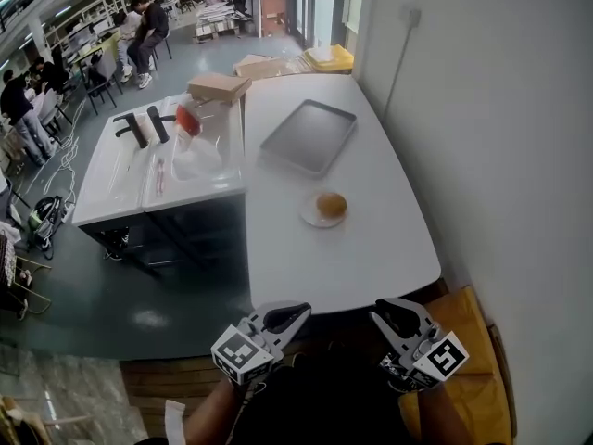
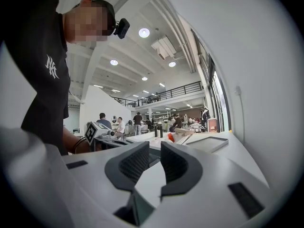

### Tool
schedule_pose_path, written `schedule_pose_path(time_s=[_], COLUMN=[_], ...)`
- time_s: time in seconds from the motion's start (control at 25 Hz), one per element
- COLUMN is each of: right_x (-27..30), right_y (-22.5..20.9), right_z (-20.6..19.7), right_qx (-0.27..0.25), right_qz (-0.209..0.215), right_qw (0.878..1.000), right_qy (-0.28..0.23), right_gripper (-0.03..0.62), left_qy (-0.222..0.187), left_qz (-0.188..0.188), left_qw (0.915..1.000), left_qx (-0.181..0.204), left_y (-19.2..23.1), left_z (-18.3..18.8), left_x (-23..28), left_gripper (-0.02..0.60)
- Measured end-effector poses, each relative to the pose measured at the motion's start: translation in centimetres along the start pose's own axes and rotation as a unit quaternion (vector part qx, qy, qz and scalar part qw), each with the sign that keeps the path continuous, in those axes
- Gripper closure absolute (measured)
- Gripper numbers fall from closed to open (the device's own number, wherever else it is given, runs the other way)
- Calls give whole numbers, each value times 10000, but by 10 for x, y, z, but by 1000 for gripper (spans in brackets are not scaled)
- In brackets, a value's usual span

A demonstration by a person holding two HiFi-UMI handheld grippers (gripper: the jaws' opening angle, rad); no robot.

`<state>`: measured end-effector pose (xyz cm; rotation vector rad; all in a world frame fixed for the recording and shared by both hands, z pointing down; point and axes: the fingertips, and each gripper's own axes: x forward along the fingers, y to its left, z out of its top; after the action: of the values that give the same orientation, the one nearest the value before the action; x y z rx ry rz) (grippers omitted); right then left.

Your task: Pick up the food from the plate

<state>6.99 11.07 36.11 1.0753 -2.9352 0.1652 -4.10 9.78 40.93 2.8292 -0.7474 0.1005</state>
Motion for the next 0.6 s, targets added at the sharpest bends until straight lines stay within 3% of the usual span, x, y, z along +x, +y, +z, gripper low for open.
schedule_pose_path(time_s=[0.6], right_x=[1], right_y=[-8], right_z=[12], right_qx=[-424], right_qz=[-197], right_qw=[9989], right_qy=[94], right_gripper=[482], left_qy=[-22], left_qz=[-106], left_qw=[9999], left_qx=[-33], left_y=[6], left_z=[4], left_x=[9], left_gripper=[572])
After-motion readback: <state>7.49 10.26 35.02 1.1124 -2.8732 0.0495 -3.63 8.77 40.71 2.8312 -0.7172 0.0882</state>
